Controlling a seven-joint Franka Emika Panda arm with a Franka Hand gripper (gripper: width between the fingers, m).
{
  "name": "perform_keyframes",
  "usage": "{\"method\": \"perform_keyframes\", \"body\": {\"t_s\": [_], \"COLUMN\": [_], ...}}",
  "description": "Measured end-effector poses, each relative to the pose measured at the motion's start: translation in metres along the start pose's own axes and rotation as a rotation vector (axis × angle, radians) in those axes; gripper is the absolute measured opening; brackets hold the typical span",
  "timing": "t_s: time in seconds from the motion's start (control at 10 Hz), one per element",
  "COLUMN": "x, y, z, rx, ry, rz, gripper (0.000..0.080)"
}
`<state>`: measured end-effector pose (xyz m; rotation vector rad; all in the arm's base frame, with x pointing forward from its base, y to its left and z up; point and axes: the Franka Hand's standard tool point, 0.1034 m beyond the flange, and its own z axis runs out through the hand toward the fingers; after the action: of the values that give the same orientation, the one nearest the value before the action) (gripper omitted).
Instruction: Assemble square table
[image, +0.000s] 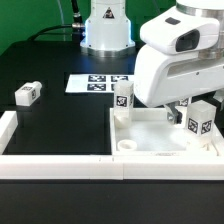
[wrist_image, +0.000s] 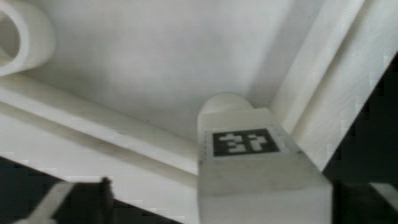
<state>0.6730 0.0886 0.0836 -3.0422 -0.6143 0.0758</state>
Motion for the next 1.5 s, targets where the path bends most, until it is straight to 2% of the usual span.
{"method": "perform_keyframes", "body": {"t_s": [0.2,0.4,0.9,1.4,1.5], "x": [0.0,-0.0001,0.0006,0.0024,0.002], "y": [0.0,-0.0003,-0.0029,-0.0079,-0.0084], "z": [0.0,0.0002,0.0004,0.0007,0.0022], "rx": [0.0,0.002,0.008,0.048,0.047], "ry": [0.0,0.0,0.0,-0.012,-0.016], "rz": [0.041,0.113,0.6,1.164,1.235], "gripper": [0.0286,0.029,0.029,0.0291,0.0291]}}
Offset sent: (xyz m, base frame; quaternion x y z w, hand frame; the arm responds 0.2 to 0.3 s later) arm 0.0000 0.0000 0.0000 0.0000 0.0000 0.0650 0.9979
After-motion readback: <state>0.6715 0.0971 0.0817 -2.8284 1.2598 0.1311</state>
